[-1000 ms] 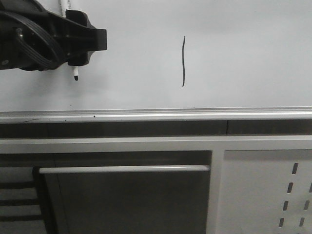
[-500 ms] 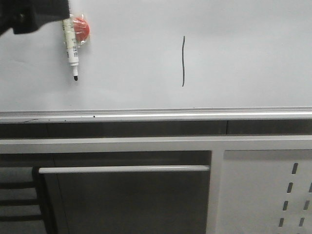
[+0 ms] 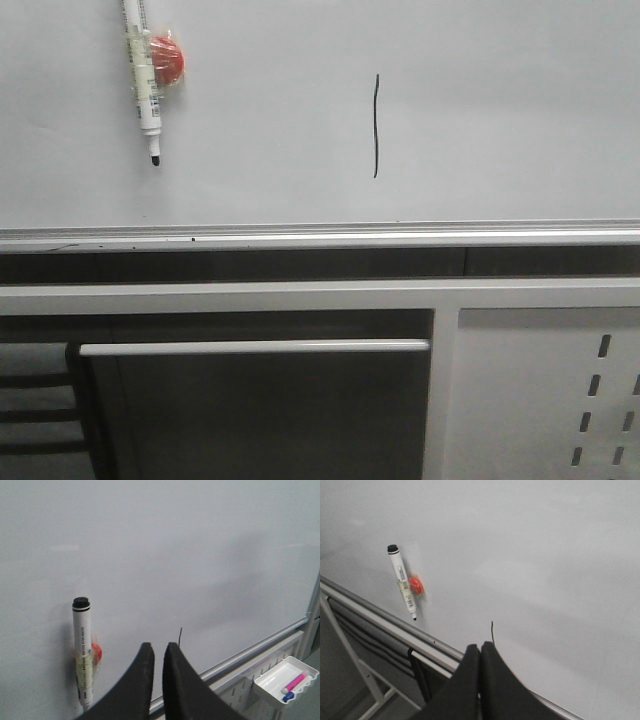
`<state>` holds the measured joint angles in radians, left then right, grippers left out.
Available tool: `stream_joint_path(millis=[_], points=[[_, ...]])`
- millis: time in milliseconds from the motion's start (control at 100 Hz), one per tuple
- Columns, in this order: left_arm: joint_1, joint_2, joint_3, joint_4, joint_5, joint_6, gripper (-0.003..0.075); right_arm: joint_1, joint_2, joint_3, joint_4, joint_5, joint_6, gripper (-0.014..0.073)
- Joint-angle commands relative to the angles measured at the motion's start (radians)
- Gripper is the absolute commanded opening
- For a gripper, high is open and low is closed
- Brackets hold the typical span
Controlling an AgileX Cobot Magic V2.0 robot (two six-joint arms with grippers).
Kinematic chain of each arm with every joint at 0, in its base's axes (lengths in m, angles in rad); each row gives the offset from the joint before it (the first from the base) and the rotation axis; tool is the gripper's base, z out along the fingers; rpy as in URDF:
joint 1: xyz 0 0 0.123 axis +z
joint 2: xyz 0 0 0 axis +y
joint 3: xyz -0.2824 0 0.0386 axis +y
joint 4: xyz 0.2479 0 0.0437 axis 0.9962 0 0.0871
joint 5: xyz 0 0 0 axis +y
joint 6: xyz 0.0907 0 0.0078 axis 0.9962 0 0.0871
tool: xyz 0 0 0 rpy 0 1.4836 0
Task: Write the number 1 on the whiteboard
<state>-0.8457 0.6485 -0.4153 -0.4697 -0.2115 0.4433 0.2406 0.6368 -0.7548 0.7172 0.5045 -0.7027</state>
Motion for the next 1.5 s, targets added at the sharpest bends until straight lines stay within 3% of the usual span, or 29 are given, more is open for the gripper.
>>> stream_joint_path(millis=[0,260,450,1490], points=[[0.001,-0.062,-0.026,0.027,0.043,0.009,-0.0020,-0.006,-0.103,0.066,0.028,-0.147,0.002,-0.0064],[0.001,-0.280,0.085,0.048,0.088,0.014,-0.0020,-0.006,-0.451,0.357,0.117,-0.199,0.002,-0.0064],[0.001,-0.438,0.193,0.019,0.080,0.014,-0.0020,-0.006,-0.595,0.487,0.151,-0.196,0.002,-0.0064],[0.003,-0.498,0.229,0.038,0.092,0.014,-0.0020,-0.006,-0.608,0.542,0.159,-0.206,0.002,-0.0064]])
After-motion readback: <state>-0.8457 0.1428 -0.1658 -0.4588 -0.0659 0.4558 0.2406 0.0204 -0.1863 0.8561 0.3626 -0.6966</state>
